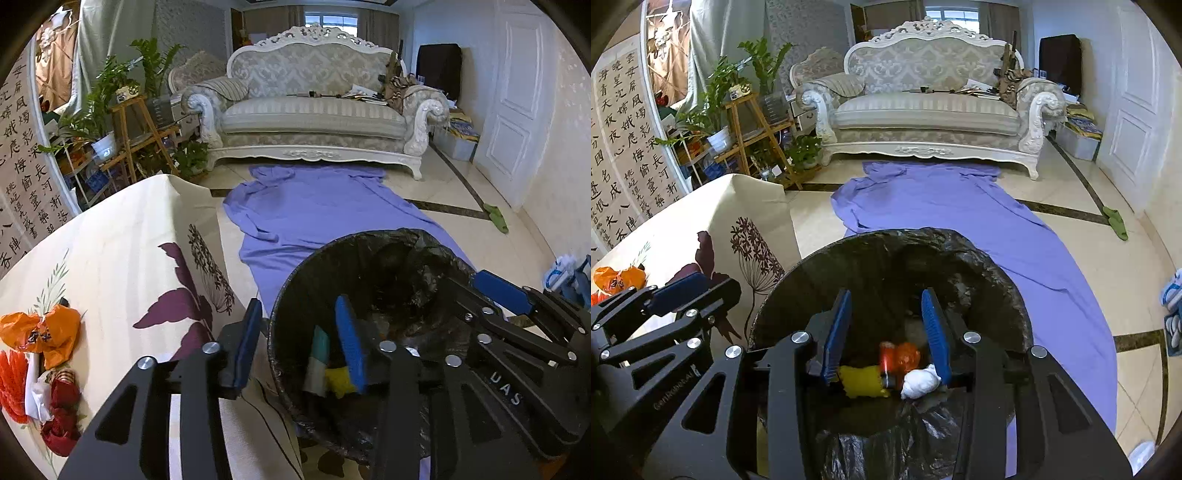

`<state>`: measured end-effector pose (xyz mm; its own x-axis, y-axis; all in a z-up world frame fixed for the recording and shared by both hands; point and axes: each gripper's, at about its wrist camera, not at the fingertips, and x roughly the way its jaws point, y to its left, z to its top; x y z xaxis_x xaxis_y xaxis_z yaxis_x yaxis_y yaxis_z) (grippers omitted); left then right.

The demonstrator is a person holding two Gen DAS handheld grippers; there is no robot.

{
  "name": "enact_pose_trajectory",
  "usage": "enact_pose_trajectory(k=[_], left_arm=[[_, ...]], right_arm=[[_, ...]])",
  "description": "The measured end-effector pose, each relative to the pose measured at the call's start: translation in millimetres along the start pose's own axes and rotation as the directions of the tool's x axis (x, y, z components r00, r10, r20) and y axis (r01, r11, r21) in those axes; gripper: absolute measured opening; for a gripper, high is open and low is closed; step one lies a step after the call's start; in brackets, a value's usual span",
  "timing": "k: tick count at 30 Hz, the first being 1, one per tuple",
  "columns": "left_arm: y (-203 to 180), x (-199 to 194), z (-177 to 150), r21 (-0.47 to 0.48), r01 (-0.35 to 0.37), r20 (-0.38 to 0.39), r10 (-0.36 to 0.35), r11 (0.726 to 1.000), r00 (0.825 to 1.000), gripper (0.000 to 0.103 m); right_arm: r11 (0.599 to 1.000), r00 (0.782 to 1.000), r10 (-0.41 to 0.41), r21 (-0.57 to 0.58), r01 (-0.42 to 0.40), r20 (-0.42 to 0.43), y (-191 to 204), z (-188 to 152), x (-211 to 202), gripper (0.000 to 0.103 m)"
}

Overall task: Collect trash
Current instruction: 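Move both tools back over the bed toward the red cloth and orange net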

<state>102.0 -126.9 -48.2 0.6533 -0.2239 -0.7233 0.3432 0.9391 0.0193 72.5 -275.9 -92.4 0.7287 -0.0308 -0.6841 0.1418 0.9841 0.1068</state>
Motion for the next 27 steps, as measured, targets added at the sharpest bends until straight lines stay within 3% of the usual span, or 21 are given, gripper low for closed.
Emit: enact_pose_trajectory(k=[16,27], left_arm=[[30.3,-35.1,-6.7,-0.074,-0.045,0.043,0.048,0.996,0.998,0.068],[90.6,-76.5,-29.6,-0.171,-0.147,0.058,0.159,0.974,0.986,0.071]], right_arm=[[1.000,1.000,0.004,0.008,-0.004,0.015,11.6,-5.8,-23.3,0.052],[0.991,0.993,0.118,-0.072,-0.117,0.012,78.6,-10.4,-37.6,0.054]])
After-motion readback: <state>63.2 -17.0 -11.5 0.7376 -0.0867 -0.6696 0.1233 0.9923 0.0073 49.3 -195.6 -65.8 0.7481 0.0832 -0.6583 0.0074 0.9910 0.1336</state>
